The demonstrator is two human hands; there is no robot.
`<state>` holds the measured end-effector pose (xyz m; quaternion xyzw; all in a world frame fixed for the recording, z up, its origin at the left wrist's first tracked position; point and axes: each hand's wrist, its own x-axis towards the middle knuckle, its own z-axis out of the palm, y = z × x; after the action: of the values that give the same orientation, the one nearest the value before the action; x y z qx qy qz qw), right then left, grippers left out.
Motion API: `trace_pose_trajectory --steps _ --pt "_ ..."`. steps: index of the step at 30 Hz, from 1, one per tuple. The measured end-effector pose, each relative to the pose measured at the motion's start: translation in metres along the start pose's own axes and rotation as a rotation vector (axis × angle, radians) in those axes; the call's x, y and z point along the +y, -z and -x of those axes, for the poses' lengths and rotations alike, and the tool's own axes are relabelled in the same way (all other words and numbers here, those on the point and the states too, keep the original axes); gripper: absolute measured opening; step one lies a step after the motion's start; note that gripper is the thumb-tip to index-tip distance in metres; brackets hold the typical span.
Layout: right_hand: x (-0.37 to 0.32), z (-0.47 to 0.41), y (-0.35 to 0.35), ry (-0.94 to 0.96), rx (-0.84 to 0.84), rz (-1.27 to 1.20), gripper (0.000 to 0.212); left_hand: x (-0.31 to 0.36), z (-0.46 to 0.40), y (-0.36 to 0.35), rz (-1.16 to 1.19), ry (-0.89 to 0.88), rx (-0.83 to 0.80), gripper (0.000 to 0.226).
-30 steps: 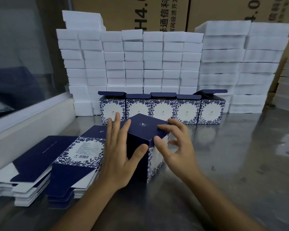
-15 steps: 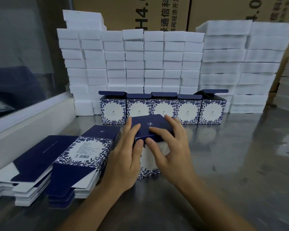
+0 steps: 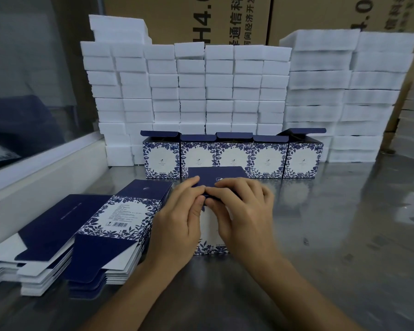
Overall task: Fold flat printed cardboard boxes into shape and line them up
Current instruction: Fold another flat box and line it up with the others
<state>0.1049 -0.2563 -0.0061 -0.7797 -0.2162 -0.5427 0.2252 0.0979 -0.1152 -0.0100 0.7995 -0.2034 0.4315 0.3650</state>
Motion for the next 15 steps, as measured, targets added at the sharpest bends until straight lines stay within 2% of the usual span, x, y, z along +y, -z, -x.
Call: trace_pose_trajectory --steps 5,11,15 --pt "0.0 -0.003 -0.001 -0.05 -0.002 0.0 0.01 0.001 -0.001 0.0 -0.016 -0.001 0.02 0.039" --pt "0.017 0.005 -0.001 -0.132 -0.009 -0.177 0.028 0.0 -0.003 0.0 0.002 -0.01 0.022 0.038" --pt "0.017 0.003 -0.004 -0.161 0.003 -0.246 0.029 -0.001 -0.004 0.0 0.002 0.012 0.022 0.038"
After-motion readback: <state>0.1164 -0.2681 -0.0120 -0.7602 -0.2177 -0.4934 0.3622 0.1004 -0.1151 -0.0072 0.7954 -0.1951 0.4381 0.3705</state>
